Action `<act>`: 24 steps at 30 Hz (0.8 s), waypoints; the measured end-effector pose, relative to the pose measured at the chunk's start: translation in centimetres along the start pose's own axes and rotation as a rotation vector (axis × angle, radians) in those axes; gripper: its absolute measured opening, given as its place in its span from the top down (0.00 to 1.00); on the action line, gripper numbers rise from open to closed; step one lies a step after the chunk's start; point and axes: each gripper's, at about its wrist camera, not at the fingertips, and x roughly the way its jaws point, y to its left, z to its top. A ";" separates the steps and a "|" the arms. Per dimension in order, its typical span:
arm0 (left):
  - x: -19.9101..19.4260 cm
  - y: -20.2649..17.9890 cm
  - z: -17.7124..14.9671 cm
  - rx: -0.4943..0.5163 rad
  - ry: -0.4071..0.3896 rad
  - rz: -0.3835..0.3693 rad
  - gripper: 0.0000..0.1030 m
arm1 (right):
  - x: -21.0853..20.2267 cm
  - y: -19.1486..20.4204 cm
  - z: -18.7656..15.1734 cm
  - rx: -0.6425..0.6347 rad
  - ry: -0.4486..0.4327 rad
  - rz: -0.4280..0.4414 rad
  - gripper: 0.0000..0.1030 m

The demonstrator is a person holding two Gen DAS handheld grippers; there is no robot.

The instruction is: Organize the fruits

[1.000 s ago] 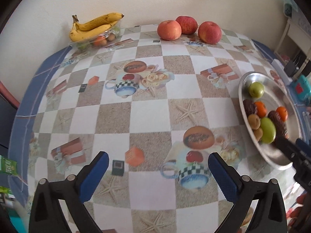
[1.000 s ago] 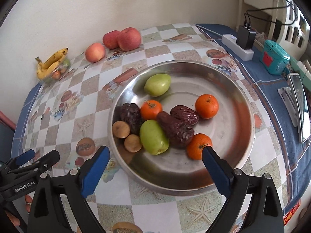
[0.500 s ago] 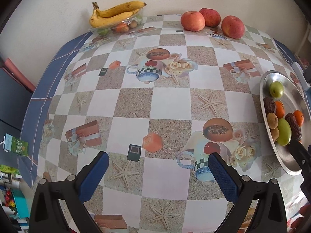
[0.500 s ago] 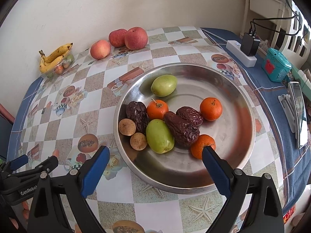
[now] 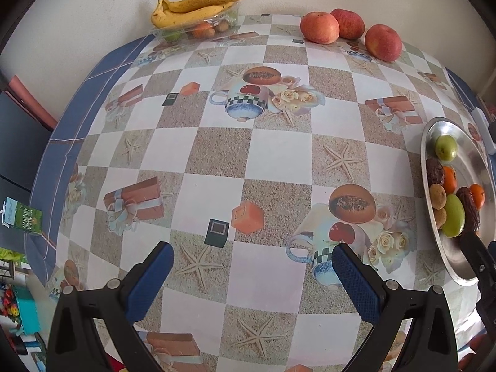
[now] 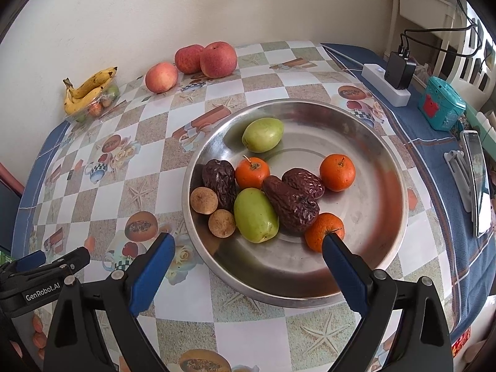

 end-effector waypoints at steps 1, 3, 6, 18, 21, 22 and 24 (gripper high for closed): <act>0.1 0.0 0.0 -0.003 0.003 0.002 0.00 | 0.0 0.0 0.0 -0.002 0.001 0.001 0.07; 0.1 0.2 0.0 -0.011 0.008 0.001 0.00 | 0.1 0.1 0.0 -0.004 0.002 0.002 0.07; 0.2 0.5 0.0 -0.028 0.015 -0.001 0.00 | 0.1 0.1 0.0 -0.005 0.005 0.004 0.07; 0.2 0.8 0.1 -0.047 0.018 0.005 0.00 | 0.1 0.2 0.0 -0.005 0.006 0.002 0.07; 0.2 0.7 0.0 -0.047 0.021 0.005 0.00 | 0.2 0.2 0.0 -0.007 0.007 0.002 0.07; 0.2 0.7 0.1 -0.047 0.021 0.006 0.00 | 0.2 0.2 0.0 -0.007 0.007 0.002 0.07; 0.3 0.8 0.1 -0.048 0.023 0.006 0.00 | 0.2 0.2 0.0 -0.007 0.008 0.002 0.07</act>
